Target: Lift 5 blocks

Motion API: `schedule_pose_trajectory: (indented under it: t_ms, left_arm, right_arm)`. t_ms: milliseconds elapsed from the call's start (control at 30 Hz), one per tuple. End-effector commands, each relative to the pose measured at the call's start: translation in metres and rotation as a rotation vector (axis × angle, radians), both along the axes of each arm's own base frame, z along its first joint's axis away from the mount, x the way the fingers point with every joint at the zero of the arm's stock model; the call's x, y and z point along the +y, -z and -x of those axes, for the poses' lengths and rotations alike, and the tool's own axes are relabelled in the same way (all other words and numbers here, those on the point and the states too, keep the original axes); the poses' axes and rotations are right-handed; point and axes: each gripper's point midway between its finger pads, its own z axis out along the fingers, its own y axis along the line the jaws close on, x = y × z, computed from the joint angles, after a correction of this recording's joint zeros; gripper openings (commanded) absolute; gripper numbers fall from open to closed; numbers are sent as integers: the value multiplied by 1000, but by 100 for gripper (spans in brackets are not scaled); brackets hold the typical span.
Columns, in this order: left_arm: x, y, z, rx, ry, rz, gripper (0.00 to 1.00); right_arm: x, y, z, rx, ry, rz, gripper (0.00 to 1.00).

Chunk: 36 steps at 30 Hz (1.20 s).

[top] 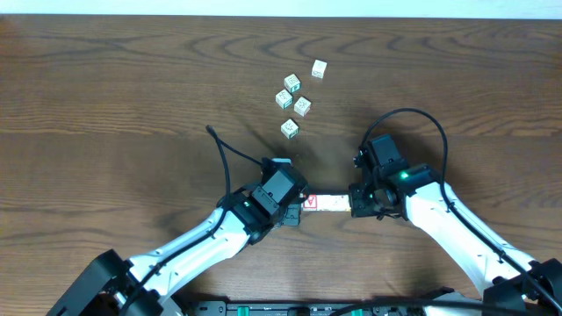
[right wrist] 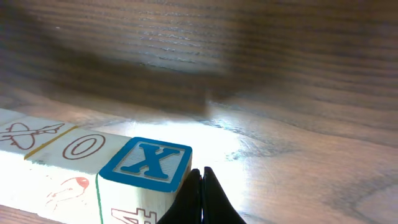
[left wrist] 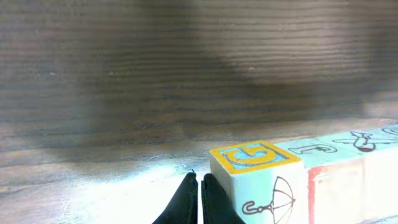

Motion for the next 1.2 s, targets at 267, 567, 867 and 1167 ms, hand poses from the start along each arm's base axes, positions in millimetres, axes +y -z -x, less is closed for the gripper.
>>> schedule_pose_trajectory:
  t_ms: [267,567,867,1167]
  left_arm:
    - [-43,-44,-3,-36,95,165,7]
    - [-45,-48,-4,-41,96,170,7]
    - [-45,-68,-5,-87,111,203,7]
    - [-43,-79,-3,-100,112,216,7]
  right_arm:
    - [36,-21,0,-3,-44,-142,2]
    - [41,-33,-6,-16,-41,-157,2]
    - [52,-39,-3,-19,-70,-167,1]
    - [65,-54,-6,-39,-85,-182,1]
